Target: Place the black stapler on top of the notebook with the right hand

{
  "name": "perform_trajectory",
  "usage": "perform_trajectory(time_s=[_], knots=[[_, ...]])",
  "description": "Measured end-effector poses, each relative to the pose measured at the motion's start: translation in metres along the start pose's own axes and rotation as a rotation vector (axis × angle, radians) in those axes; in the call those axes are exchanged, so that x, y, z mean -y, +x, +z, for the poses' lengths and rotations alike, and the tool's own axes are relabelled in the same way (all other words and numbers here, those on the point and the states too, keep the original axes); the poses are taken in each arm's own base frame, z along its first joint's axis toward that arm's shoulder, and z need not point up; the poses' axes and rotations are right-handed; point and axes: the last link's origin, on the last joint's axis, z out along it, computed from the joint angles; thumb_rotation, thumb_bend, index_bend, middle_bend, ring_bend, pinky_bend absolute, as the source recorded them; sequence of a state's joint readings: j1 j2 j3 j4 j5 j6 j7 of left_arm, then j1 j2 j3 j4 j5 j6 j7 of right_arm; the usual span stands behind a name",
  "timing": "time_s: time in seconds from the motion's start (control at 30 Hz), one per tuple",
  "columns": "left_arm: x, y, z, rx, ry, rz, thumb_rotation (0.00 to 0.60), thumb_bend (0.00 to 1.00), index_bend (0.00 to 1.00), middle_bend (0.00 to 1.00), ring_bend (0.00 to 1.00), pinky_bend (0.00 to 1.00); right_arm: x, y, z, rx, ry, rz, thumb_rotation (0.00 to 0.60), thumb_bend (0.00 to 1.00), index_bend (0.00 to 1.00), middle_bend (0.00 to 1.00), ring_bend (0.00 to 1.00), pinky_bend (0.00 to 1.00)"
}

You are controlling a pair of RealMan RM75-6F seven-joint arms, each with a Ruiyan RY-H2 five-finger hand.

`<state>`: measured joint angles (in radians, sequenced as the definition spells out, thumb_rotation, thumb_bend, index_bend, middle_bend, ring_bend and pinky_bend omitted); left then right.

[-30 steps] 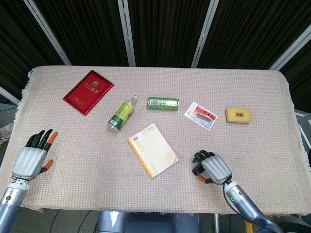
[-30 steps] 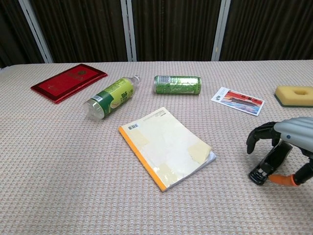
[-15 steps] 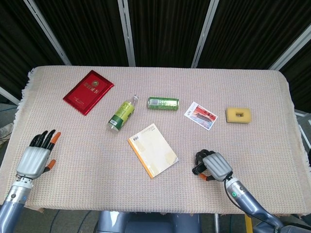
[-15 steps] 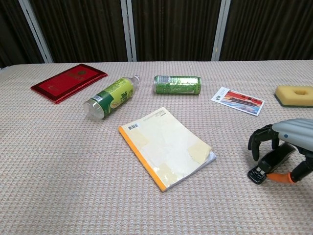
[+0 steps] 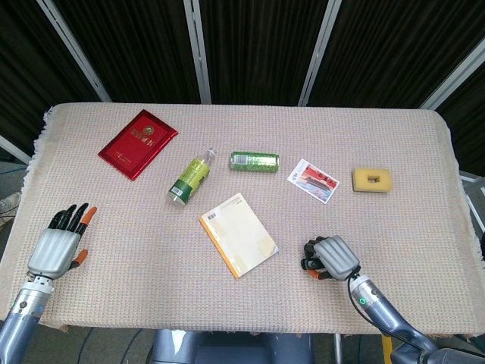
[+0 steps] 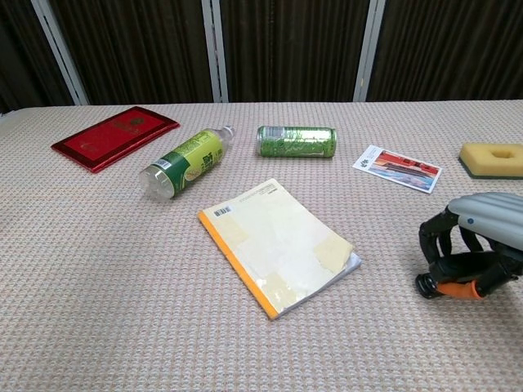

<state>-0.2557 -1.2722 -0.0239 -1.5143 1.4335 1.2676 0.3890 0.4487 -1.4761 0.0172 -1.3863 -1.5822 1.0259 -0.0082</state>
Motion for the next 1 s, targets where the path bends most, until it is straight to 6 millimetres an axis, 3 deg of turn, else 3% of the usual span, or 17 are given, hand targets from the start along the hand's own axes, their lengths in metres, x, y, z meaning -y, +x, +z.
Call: perform_trajectory(time_s=[0.47, 0.7, 1.0], knots=[[0.0, -0.001, 0.005, 0.014, -0.019, -0.011, 0.6, 0.3, 0.0, 0.0, 0.0, 0.13, 0.025, 0.03, -0.003, -0.09, 0.015, -0.031, 0.6, 0.26, 0.71, 0.54, 0.51, 0.68], [-0.001, -0.004, 0.01, 0.027, -0.034, -0.011, 0.6, 0.3, 0.0, 0.0, 0.0, 0.13, 0.052, 0.053, 0.014, -0.145, 0.029, 0.015, 0.6, 0.25, 0.71, 0.54, 0.51, 0.68], [0.001, -0.005, 0.012, 0.034, -0.038, -0.02, 0.6, 0.3, 0.0, 0.0, 0.0, 0.13, 0.091, 0.05, 0.047, -0.121, 0.051, 0.099, 0.6, 0.25, 0.71, 0.54, 0.52, 0.68]])
